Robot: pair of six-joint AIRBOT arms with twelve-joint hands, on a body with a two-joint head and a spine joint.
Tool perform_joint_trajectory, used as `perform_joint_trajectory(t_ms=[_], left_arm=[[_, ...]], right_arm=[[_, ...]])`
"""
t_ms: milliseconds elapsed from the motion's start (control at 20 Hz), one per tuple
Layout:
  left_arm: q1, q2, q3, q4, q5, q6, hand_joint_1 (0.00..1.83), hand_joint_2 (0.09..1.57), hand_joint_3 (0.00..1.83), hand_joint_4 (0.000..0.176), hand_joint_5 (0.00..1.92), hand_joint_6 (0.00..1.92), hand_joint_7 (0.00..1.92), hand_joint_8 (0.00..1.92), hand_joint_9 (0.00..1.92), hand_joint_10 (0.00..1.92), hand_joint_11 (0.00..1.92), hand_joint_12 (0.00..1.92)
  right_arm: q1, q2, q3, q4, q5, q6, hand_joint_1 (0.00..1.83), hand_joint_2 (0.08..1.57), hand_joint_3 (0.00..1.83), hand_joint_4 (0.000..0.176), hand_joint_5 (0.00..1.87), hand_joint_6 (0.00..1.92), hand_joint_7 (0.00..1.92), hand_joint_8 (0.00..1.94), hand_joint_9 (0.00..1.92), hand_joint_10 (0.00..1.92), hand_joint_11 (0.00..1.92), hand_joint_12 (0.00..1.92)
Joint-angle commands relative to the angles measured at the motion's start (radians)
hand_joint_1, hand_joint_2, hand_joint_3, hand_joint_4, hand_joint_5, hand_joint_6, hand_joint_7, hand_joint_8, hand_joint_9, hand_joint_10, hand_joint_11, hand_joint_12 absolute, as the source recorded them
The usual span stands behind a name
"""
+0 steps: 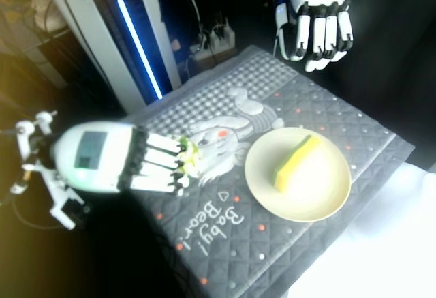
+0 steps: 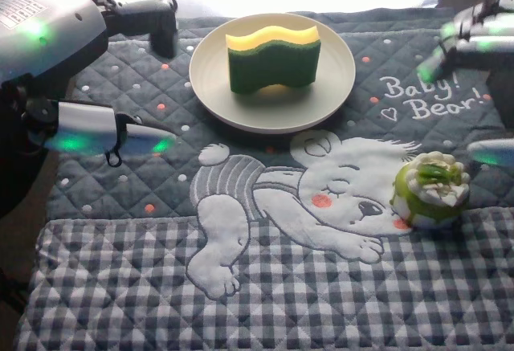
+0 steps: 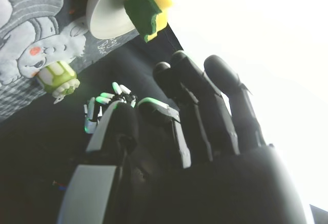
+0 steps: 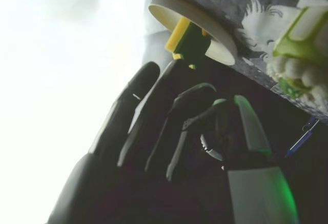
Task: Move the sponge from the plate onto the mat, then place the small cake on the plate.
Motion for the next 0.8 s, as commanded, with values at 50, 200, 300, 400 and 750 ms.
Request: perform_joint_trajectory(t_ms=[50, 200, 300, 400, 750], left_arm=[[-0.020, -0.001, 0.003, -0.007, -0.128, 0.003, 0.60, 0.92, 0.00, 0.094, 0.34, 0.00, 0.28, 0.00, 0.27, 0.01, 0.00, 0.76], [-0.052, -0.024, 0.023, 0.003, -0.106, 0.004, 0.63, 0.91, 0.00, 0.099, 0.33, 0.00, 0.28, 0.00, 0.26, 0.00, 0.00, 0.70], [-0.122, -0.078, 0.069, 0.004, -0.041, 0.032, 0.60, 0.90, 0.00, 0.122, 0.26, 0.00, 0.20, 0.01, 0.15, 0.01, 0.00, 0.46], [-0.191, -0.142, 0.111, -0.036, 0.036, 0.125, 0.52, 0.86, 0.00, 0.069, 0.23, 0.00, 0.18, 0.00, 0.11, 0.00, 0.00, 0.40], [-0.268, -0.366, 0.317, -0.201, 0.188, 0.222, 0.62, 0.84, 0.00, 0.122, 0.33, 0.00, 0.30, 0.00, 0.27, 0.00, 0.00, 0.89]], right_arm=[[0.012, -0.002, 0.006, 0.036, 0.101, 0.002, 0.20, 1.04, 0.00, 0.176, 0.01, 0.00, 0.00, 0.00, 0.00, 0.00, 0.00, 0.41], [0.014, -0.003, 0.009, 0.037, 0.100, 0.002, 0.28, 1.02, 0.00, 0.176, 0.03, 0.00, 0.00, 0.00, 0.00, 0.00, 0.00, 0.28], [0.027, -0.002, 0.008, 0.036, 0.102, 0.002, 0.25, 1.01, 0.00, 0.176, 0.05, 0.01, 0.00, 0.00, 0.00, 0.00, 0.00, 0.30], [0.028, 0.001, 0.002, 0.035, 0.131, 0.002, 0.28, 0.97, 0.00, 0.176, 0.02, 0.00, 0.00, 0.00, 0.00, 0.00, 0.00, 0.20], [0.036, -0.013, -0.003, 0.035, 0.209, 0.002, 0.52, 0.84, 0.00, 0.176, 0.00, 0.00, 0.00, 0.00, 0.00, 0.00, 0.00, 0.39]])
